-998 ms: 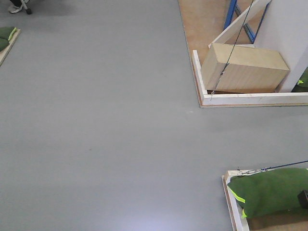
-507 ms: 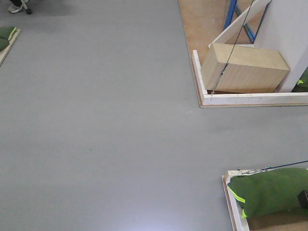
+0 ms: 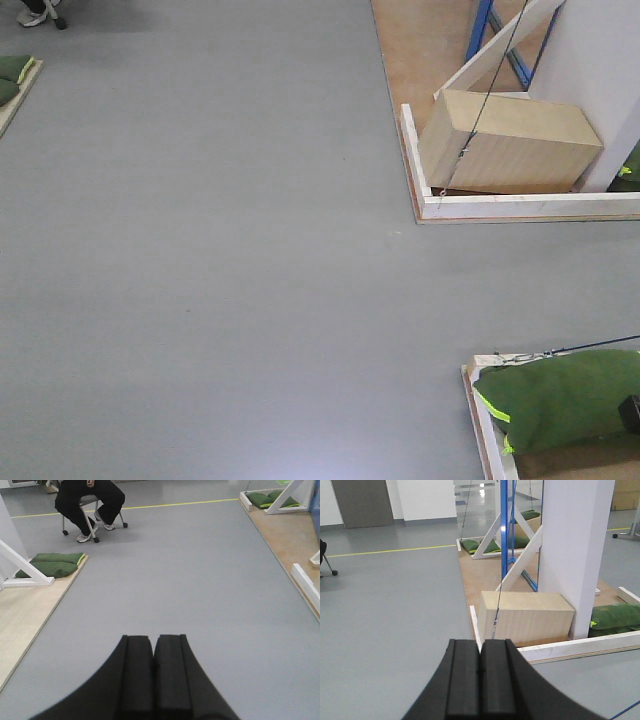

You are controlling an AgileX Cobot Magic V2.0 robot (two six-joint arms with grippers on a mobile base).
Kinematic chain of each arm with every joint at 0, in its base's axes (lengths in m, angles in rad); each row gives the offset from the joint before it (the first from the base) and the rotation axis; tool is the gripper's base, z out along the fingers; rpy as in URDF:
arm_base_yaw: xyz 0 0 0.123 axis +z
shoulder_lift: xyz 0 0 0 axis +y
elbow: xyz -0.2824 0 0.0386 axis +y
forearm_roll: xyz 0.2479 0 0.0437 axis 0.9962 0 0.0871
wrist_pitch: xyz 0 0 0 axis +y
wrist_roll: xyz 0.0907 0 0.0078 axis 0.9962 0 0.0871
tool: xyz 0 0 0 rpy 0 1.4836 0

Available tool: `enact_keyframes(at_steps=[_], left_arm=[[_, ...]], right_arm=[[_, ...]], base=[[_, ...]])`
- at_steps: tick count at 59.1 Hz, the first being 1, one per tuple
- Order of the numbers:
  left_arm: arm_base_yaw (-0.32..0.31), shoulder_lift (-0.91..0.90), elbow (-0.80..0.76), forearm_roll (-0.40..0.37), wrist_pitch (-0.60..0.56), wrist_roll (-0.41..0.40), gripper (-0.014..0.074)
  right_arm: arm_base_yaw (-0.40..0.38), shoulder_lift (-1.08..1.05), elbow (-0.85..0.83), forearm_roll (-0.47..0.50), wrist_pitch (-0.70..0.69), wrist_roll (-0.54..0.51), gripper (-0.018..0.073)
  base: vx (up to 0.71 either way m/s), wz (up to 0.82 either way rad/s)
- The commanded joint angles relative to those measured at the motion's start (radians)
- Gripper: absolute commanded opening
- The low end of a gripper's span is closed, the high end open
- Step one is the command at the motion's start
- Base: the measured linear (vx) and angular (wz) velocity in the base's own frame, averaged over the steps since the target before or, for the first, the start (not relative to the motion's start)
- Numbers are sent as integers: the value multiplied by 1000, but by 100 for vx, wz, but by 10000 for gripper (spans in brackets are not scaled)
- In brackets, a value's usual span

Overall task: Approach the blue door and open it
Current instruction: 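Drive the base forward along the platform toward the blue door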

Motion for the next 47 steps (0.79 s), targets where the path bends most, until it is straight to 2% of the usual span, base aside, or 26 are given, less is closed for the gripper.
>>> enact_keyframes(at_steps=[1, 32, 47], left_arm=[[-2, -19, 13, -5, -79, -2, 70], [-4, -21, 13, -5, -79, -2, 70], [-70, -21, 13, -5, -79, -2, 70]], right_arm=[[-5, -16, 20, -13, -83, -3, 2], [-5, -16, 21, -13, -83, -3, 2], [-28, -16, 21, -13, -83, -3, 2]], base=[[1, 0], [6, 0], [13, 7]])
